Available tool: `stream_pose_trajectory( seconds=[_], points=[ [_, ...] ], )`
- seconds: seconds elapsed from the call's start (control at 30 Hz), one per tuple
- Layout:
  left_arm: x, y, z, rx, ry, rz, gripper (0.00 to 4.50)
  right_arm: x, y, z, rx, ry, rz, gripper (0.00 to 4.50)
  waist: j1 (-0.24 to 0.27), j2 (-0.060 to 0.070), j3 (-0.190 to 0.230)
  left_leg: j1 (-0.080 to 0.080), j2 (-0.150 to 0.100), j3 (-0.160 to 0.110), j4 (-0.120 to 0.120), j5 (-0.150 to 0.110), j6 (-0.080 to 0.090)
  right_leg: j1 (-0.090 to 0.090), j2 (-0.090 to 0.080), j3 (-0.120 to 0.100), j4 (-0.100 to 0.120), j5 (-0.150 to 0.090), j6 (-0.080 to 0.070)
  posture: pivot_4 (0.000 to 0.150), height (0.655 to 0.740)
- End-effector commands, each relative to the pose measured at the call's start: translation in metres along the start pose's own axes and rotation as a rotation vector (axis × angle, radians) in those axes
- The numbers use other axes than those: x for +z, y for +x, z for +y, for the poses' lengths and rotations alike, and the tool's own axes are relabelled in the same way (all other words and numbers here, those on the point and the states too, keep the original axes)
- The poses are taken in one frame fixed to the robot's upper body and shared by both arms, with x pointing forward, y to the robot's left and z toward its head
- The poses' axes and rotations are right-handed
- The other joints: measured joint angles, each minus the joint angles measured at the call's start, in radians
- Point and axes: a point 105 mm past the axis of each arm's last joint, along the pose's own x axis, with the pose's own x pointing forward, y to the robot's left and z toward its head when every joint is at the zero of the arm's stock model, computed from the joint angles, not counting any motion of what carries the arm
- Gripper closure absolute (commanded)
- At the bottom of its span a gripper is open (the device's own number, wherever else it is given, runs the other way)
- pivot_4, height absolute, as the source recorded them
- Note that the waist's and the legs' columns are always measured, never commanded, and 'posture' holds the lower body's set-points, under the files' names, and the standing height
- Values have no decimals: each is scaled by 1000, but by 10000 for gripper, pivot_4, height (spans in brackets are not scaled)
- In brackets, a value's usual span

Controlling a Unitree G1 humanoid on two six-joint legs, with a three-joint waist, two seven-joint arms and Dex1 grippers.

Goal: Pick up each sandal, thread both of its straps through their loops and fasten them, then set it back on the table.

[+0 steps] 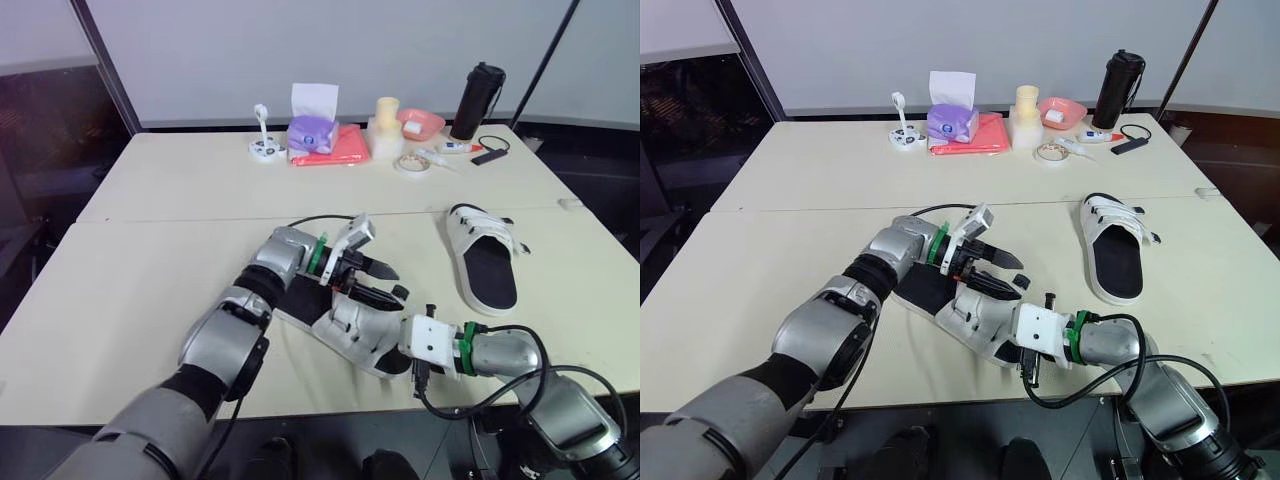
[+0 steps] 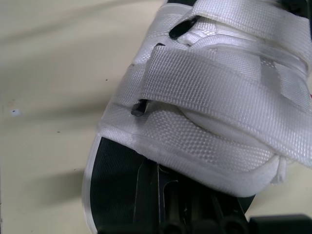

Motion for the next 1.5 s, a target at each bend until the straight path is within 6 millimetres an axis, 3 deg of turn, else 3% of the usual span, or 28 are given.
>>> stream_pose_trajectory(
  seconds=[0.03,0.07,0.17,0.4,0.7,0.9,1.13,1.33,1.5],
  points=[
    [11,4,-1,-12,38,-2,109,-4,-1,12,56,25,25,45000,1,0,0,0,0,0,0,0,0,0,0,0,0,0,0,1500,7400],
    [11,5,-1,-12,39,-1,109,-5,-1,12,54,25,26,45000,1,0,0,0,0,0,0,0,0,0,0,0,0,0,0,1500,7400],
    [11,7,-2,-26,32,-4,8255,-5,-2,11,52,25,30,45000,2,0,0,0,0,0,0,0,0,0,0,0,0,0,0,1500,7400],
    [10,10,-10,-96,63,15,44599,-6,-1,12,51,29,31,45000,1,0,0,0,0,0,0,0,0,0,0,0,1,0,0,1500,7400],
    [18,4,2,13,65,-58,44599,-4,-9,7,30,17,38,45000,4,0,0,0,0,0,1,0,0,0,0,0,1,0,0,1500,7400],
    [14,-8,16,151,13,-147,44599,3,-23,-10,-55,23,15,45000,0,0,0,-2,0,0,6,0,0,-1,0,0,5,1,1,1500,7400],
    [12,-22,20,250,-35,-245,44599,-9,-26,-31,-103,6,47,45000,-15,0,1,-2,0,-1,15,0,0,-2,0,1,14,0,1,1500,7400],
    [16,-31,4,243,2,-283,44599,-22,-21,-19,-44,32,75,45000,-24,0,1,-3,0,-1,14,0,0,-3,0,2,15,0,1,1500,7400],
    [6,-29,-16,193,17,-260,44599,-32,-8,-5,-26,74,77,45000,-26,1,0,-2,2,0,14,0,0,-2,1,2,15,1,0,1500,7400]
  ],
)
